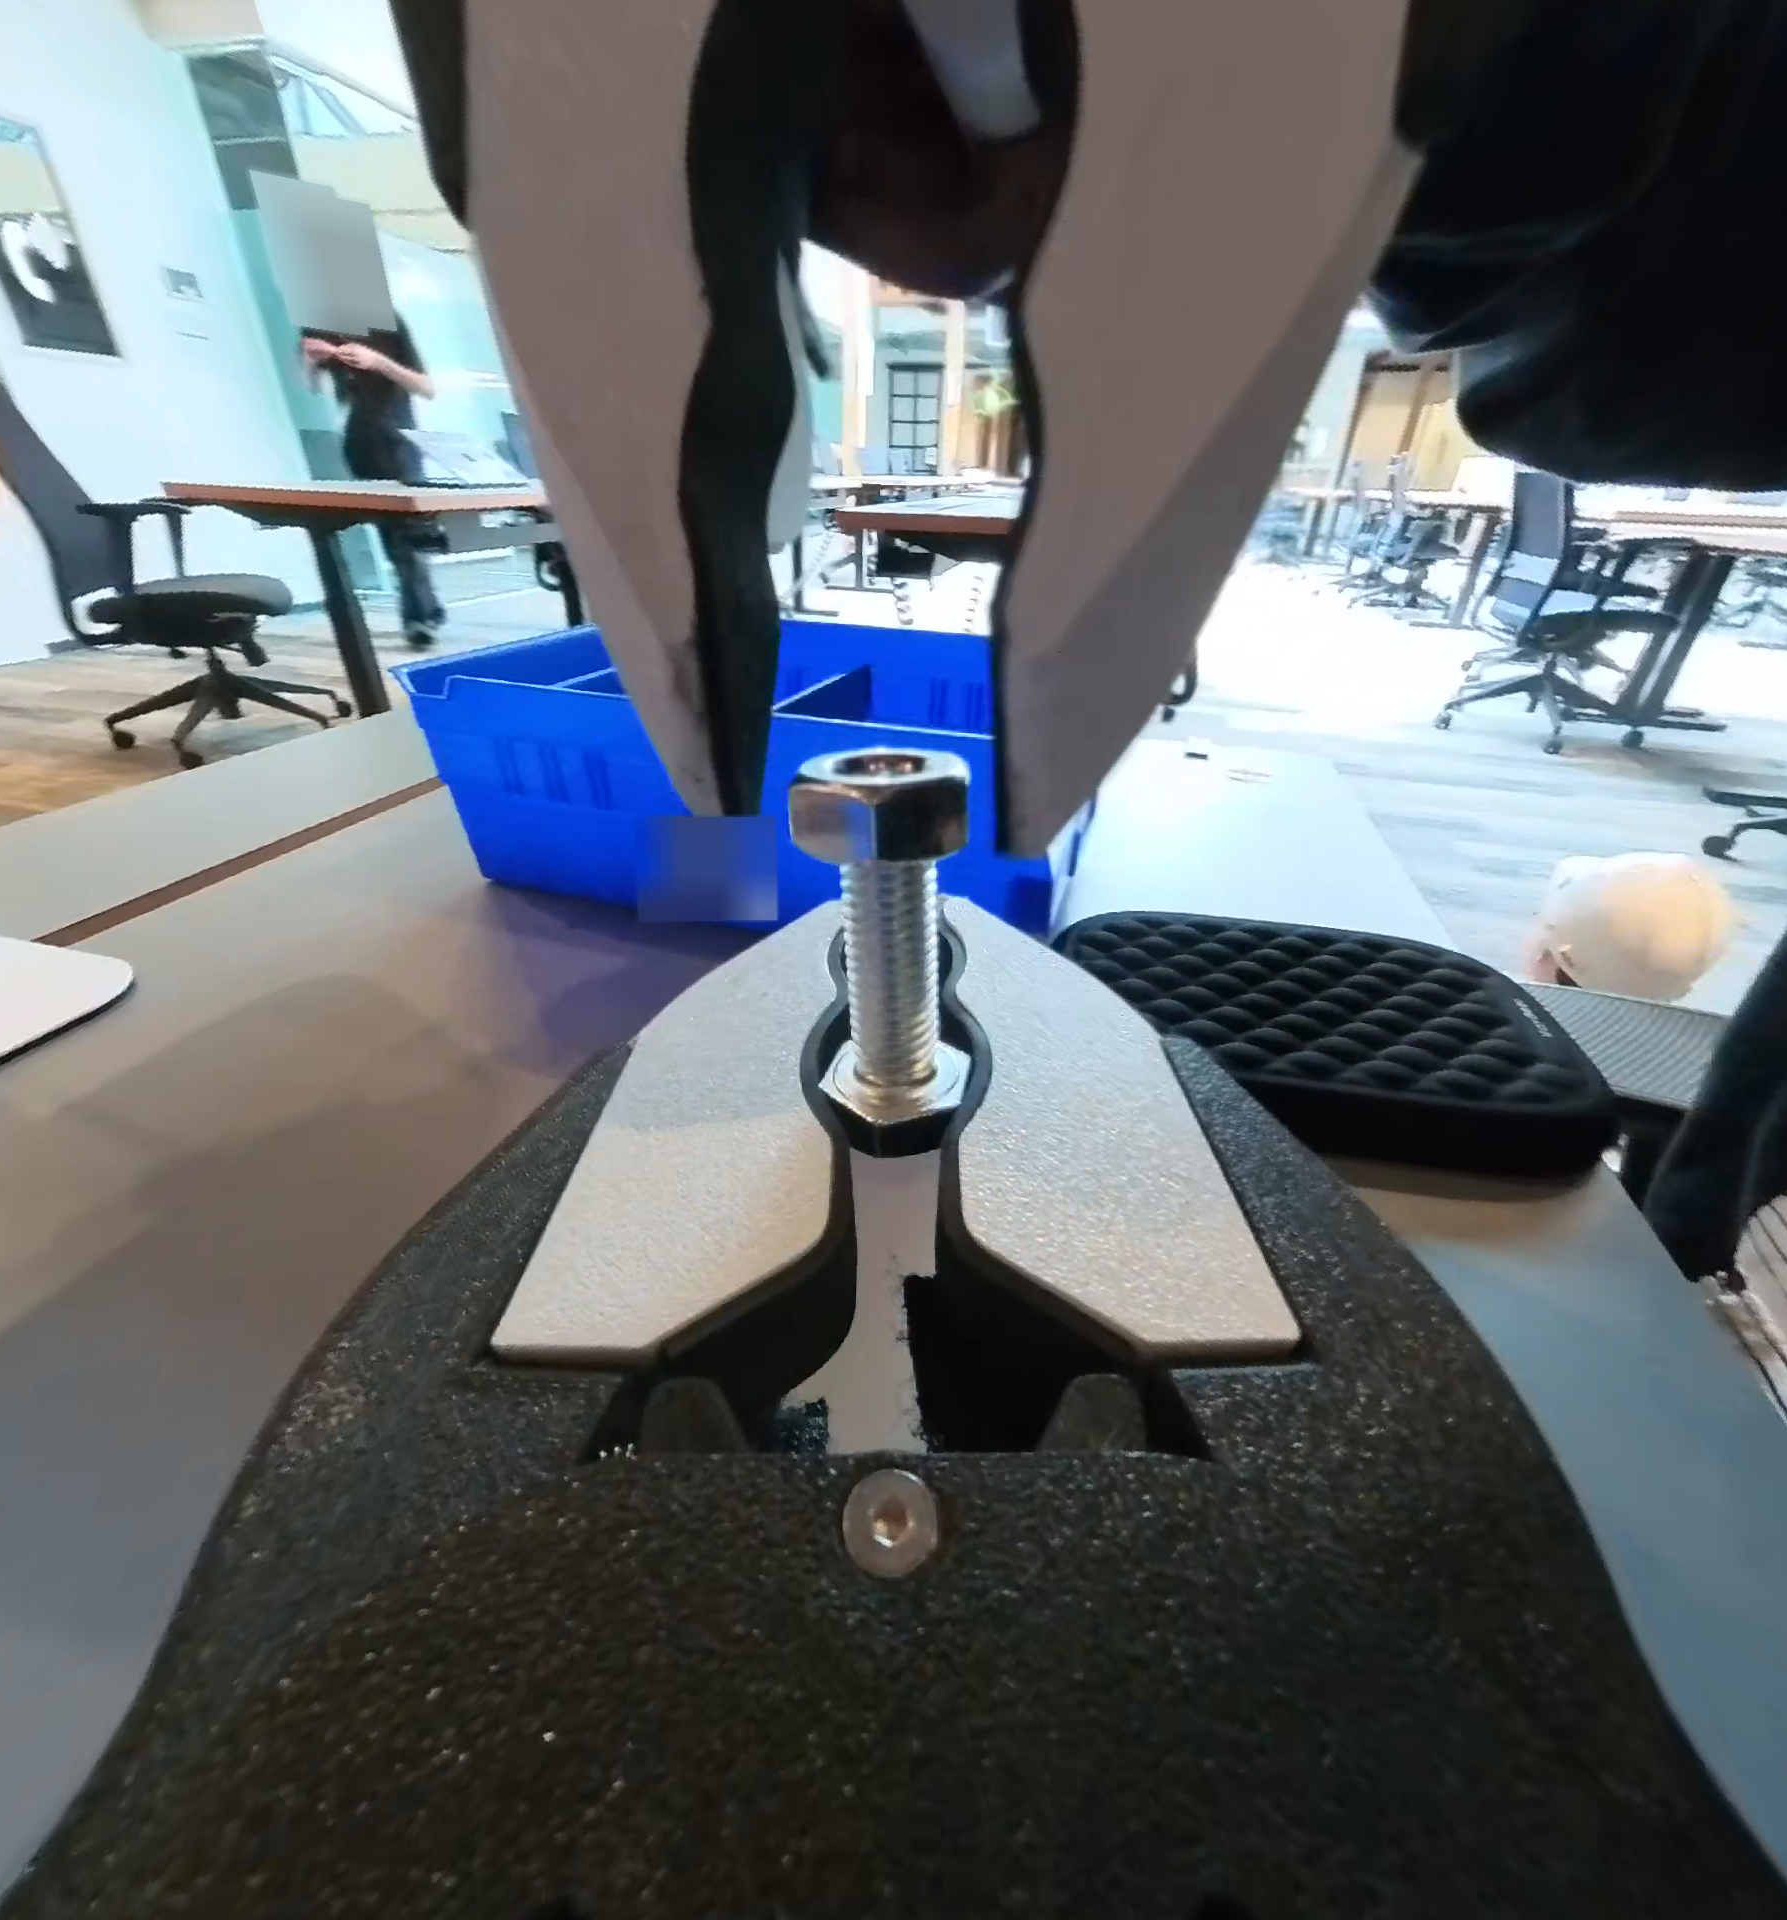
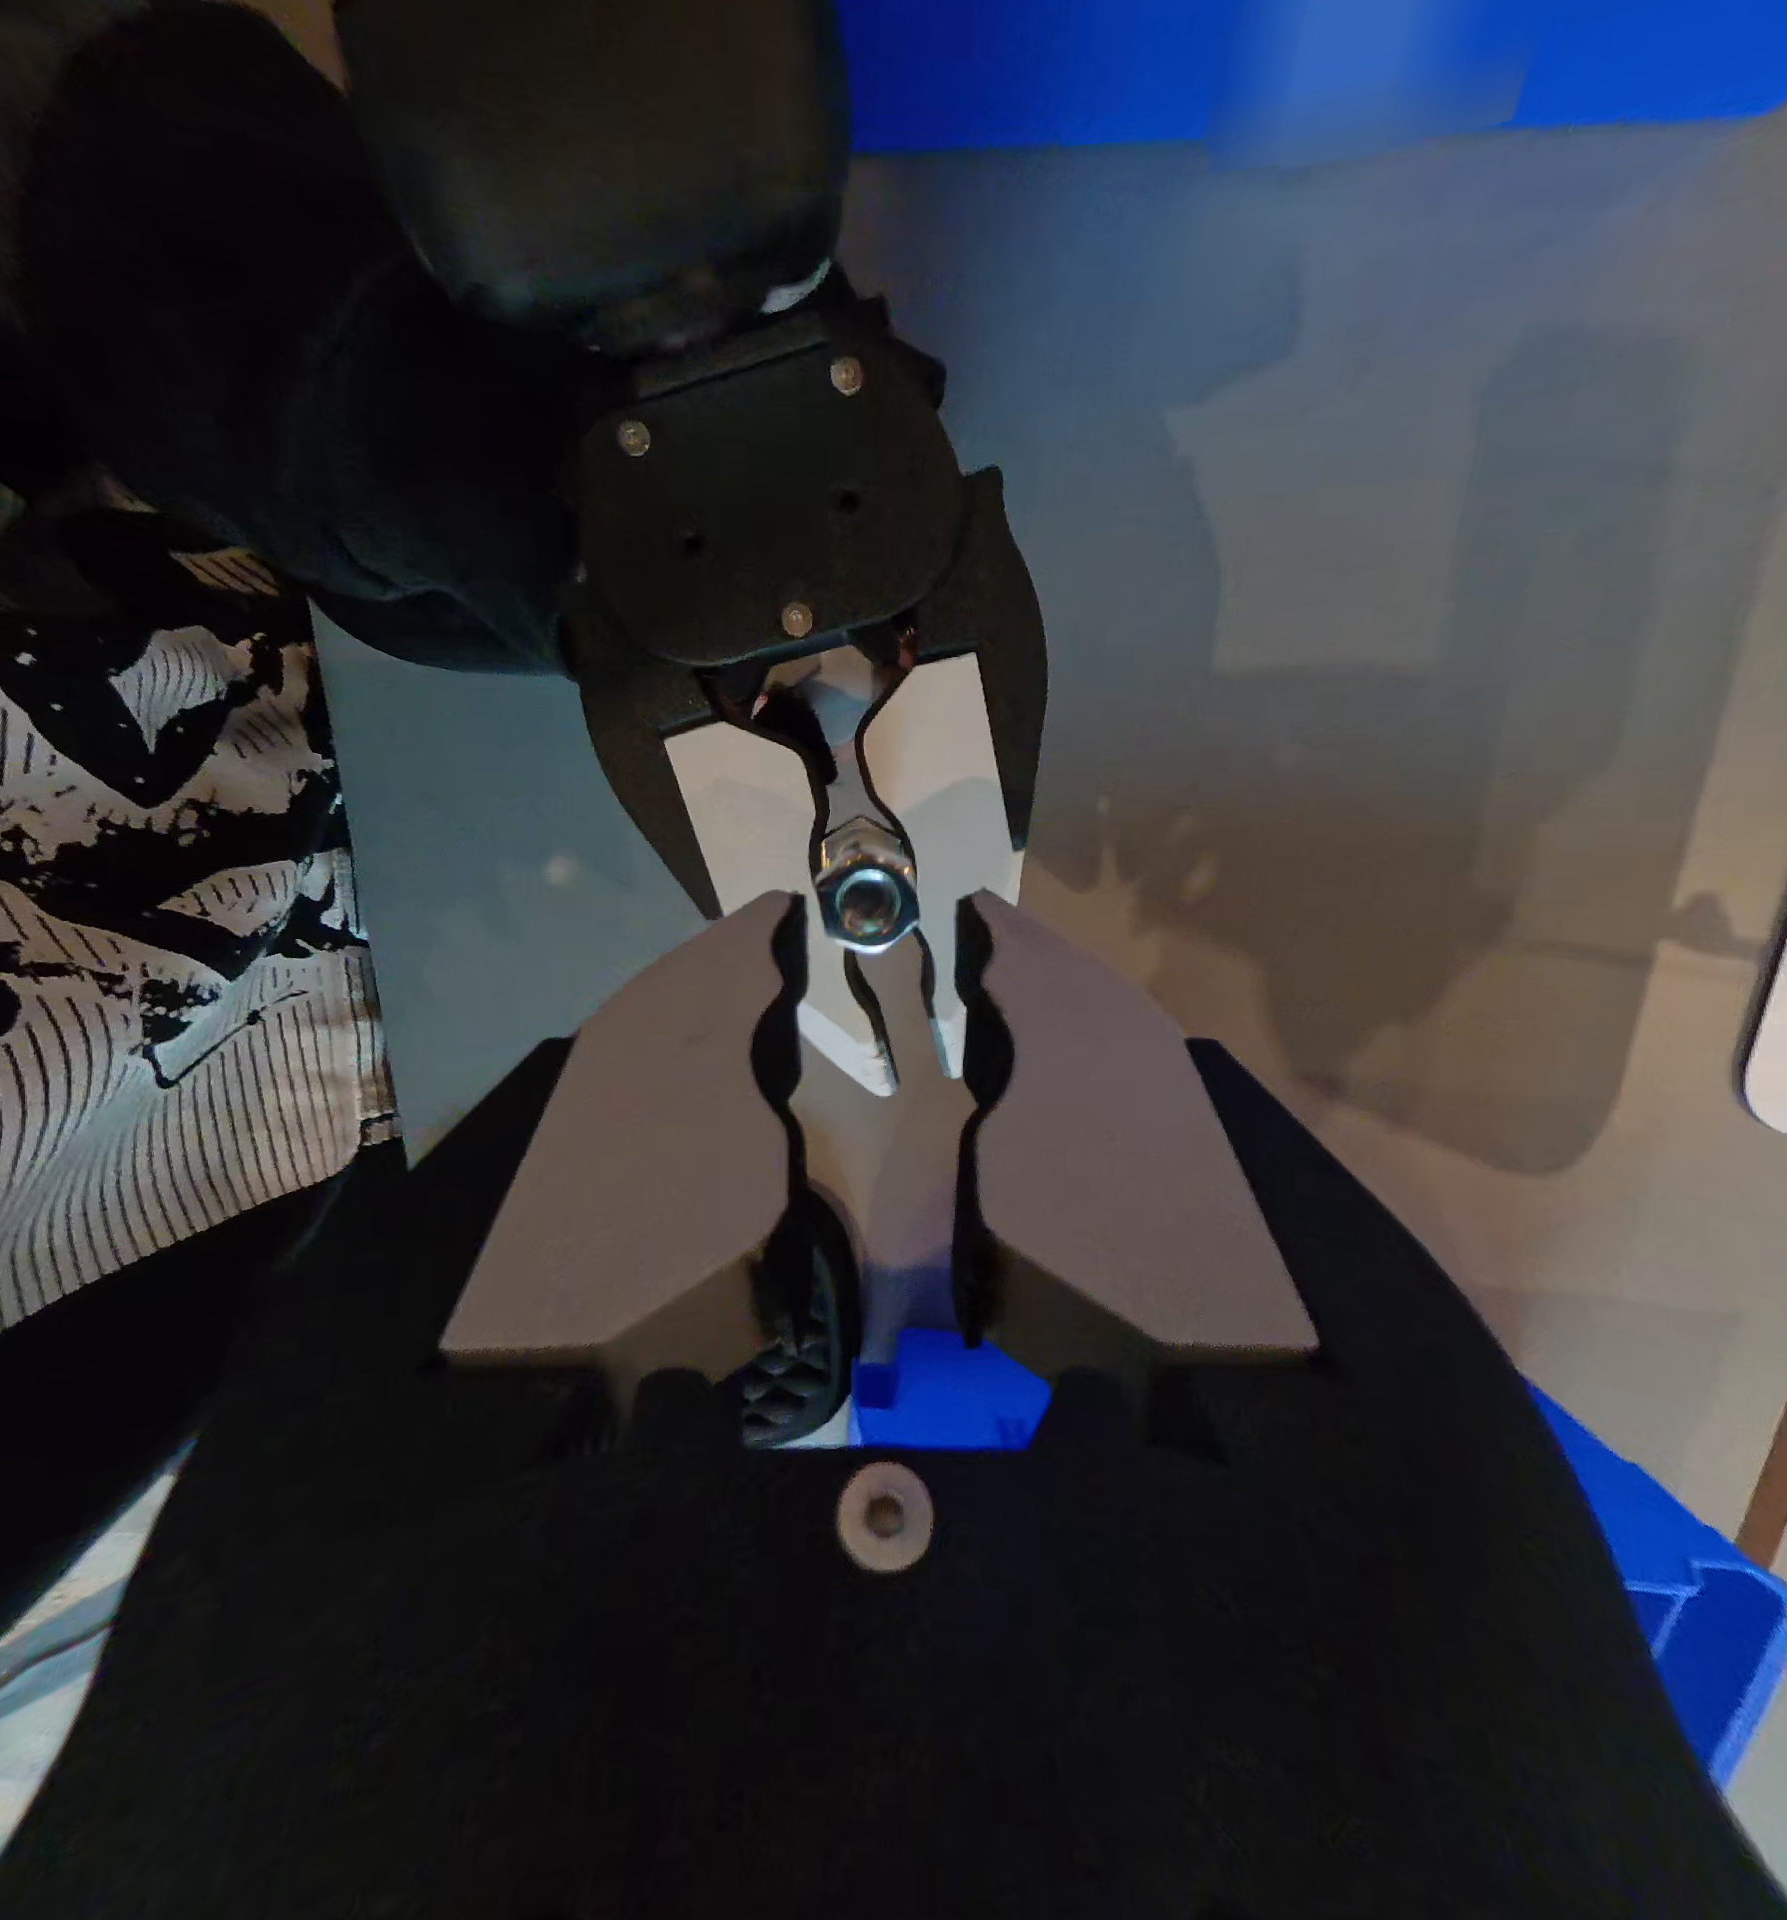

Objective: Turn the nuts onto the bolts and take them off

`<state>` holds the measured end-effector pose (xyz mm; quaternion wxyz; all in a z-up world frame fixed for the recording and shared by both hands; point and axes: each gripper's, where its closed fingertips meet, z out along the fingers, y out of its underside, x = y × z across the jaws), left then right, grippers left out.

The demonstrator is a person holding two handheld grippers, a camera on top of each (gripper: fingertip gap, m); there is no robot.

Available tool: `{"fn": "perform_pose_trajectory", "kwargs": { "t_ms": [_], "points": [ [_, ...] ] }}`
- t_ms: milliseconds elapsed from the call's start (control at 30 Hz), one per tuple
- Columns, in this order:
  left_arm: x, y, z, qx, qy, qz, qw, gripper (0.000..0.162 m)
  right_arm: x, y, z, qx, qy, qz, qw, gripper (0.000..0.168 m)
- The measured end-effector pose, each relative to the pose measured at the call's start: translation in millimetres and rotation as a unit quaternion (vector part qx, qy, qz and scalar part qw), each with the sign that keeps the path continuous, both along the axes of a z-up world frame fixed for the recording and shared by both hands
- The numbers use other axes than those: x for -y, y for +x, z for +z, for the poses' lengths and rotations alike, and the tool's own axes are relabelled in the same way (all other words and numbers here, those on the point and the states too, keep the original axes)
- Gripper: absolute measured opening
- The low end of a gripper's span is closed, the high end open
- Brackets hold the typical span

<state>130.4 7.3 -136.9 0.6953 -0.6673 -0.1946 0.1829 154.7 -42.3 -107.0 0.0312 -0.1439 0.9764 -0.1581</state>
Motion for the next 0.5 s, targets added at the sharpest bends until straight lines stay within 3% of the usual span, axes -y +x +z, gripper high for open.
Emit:
{"fn": "perform_pose_trajectory", "kwargs": {
  "t_ms": [33,200,333,433,500],
  "points": [
    [-1,1,-1,0.000,-0.003,-0.003,1.000,0.012,0,1,0,0.001,0.000,0.004,1.000,0.024],
    [-6,6,-1,0.003,-0.003,-0.013,1.000,0.011,-2,4,0,-0.014,0.005,0.044,0.999,0.017],
    [-13,20,1,0.010,0.006,-0.079,0.997,0.012,-6,12,1,-0.049,0.007,0.152,0.987,0.017],
    [-24,41,2,0.018,0.016,-0.165,0.986,0.011,-13,22,2,-0.087,0.010,0.277,0.957,0.017],
    [-31,57,2,0.024,0.015,-0.220,0.975,0.011,-20,29,1,-0.131,0.016,0.383,0.914,0.017]
  ]
}}
